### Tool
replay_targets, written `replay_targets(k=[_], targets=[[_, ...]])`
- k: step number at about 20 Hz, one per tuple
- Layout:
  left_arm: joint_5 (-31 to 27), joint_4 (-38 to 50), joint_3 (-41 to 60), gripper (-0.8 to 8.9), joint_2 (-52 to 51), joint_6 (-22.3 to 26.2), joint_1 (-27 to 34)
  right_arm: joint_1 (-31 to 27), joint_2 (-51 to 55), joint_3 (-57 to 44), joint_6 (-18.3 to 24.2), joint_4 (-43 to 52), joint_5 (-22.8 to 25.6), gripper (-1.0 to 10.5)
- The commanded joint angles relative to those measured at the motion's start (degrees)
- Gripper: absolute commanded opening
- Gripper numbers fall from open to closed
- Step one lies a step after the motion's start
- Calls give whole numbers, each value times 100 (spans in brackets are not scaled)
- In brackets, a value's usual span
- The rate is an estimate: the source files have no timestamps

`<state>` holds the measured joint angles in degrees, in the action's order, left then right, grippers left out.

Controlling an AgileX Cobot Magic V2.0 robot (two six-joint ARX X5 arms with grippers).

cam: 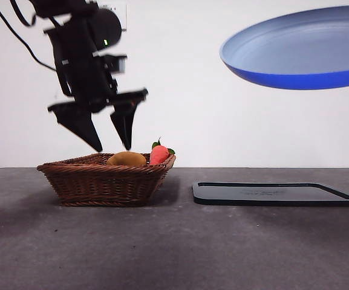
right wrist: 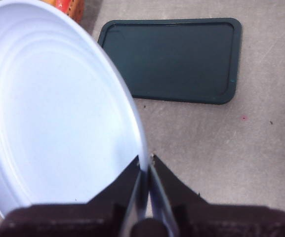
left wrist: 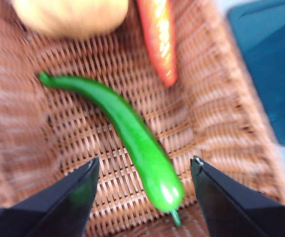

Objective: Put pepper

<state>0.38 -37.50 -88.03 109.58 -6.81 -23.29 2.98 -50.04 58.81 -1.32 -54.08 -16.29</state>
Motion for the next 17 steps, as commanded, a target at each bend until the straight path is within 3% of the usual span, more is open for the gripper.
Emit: replay_targets(k=[1,17], targets=[[-31,177,-140,324,337,-90,-42,2,-13,70,-79,11,-17,3],[-186,426,-138,324,874,-225,-74,7,-15,70,-31,-42,-31,3]])
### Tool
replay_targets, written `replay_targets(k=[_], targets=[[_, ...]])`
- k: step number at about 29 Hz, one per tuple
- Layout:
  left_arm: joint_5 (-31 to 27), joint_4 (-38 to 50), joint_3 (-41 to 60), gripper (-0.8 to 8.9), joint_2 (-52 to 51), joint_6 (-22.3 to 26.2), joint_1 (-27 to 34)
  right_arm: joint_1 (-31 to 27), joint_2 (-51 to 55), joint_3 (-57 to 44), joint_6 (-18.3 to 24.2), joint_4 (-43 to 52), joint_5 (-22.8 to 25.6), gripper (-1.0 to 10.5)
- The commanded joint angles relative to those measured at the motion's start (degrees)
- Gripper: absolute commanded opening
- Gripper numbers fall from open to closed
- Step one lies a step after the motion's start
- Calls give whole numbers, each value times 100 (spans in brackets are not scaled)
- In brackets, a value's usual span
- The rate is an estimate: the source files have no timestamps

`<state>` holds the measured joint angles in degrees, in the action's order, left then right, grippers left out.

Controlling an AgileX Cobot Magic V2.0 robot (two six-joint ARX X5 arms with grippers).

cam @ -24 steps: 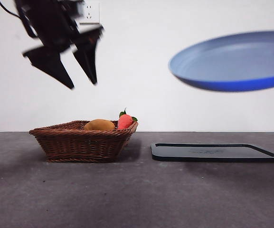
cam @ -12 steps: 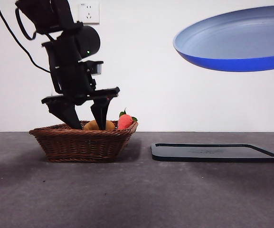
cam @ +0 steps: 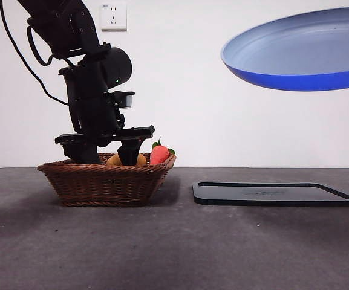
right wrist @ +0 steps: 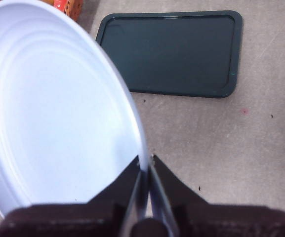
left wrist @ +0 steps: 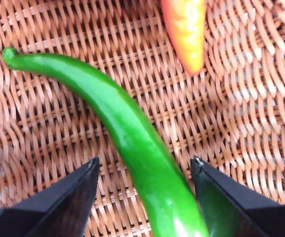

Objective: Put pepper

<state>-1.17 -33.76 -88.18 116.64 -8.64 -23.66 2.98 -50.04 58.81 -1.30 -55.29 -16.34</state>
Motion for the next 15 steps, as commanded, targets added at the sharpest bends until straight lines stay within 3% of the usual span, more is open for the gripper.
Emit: replay_targets(k=[1,15], targets=[[-31,50,-122,324,168,-42,-37,7,-15,70,-33,79,-24,3],[17,-256,-111,322,186,-87,-114,7,-15,70,-31,79,-26,4]])
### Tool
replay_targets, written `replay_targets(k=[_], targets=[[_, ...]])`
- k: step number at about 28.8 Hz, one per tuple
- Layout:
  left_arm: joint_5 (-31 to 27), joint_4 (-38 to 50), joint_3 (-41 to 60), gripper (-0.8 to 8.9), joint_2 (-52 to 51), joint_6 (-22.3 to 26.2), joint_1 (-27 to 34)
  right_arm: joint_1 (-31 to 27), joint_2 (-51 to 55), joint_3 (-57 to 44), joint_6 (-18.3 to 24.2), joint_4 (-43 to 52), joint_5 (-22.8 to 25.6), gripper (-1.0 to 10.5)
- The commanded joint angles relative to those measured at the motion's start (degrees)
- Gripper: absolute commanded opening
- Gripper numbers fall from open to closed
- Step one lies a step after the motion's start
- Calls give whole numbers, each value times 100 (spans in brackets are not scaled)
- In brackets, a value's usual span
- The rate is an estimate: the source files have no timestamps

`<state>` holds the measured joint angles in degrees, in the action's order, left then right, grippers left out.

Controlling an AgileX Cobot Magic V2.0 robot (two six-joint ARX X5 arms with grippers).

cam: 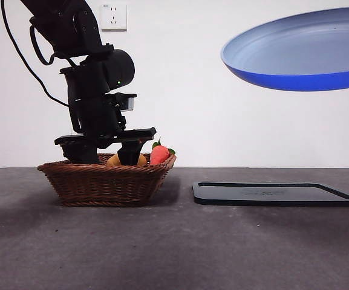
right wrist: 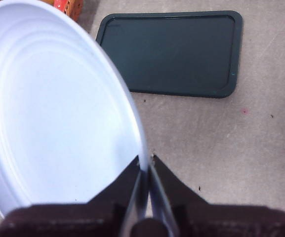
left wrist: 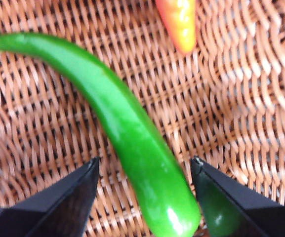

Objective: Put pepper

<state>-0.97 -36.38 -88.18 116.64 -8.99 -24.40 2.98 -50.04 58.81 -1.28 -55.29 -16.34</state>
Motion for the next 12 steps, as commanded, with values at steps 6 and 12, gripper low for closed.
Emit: replay_targets(k=[6,12], targets=[[151,-4,-111,179,188,-160,-44,7,-15,70,-31,79,-26,3],[144,-24,-111,85,186,-201,-37,7,-15,70,-15,79,-26,3]])
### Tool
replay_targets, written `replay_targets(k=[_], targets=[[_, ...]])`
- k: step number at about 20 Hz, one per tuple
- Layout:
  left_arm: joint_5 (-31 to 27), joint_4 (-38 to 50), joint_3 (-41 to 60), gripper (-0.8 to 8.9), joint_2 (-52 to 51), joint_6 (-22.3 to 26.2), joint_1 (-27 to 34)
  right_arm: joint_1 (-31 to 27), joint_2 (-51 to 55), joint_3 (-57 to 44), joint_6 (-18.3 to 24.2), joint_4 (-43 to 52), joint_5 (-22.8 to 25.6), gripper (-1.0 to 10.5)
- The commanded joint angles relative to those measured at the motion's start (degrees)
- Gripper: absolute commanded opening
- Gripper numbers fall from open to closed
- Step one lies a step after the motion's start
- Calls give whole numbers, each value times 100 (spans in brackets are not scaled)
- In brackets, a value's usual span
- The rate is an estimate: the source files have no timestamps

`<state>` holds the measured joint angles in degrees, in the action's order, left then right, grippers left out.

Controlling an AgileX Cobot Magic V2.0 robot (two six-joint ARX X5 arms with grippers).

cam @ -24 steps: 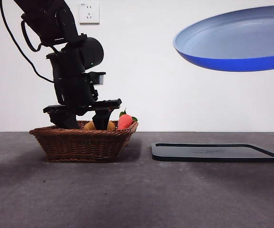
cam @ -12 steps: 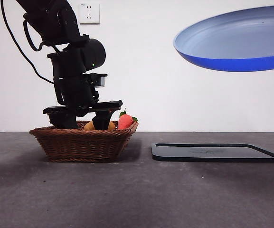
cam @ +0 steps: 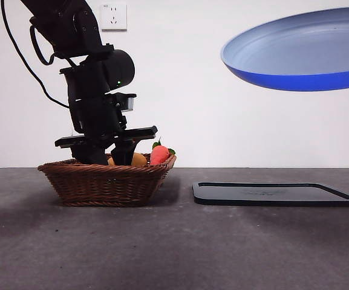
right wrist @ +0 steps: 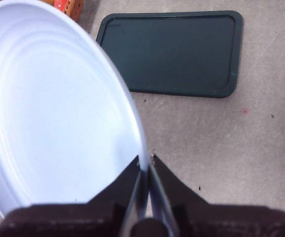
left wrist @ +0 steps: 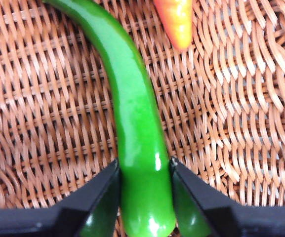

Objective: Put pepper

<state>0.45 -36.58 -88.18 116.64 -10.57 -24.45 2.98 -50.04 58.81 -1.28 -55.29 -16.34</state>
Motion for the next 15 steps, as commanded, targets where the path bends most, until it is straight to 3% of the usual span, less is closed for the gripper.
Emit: replay_targets(k=[1,11,15], targets=[[0,-20,-111,84,177,-44,-33,7,-15,70,-15,79,-26,3],[48,-160,-114,84,-874,-37,-57,7,-133,70,-44,90,-26,3],[669,-444,-114,84,-1600,-35,-208,7,-590,70,-221,308,-48,3]])
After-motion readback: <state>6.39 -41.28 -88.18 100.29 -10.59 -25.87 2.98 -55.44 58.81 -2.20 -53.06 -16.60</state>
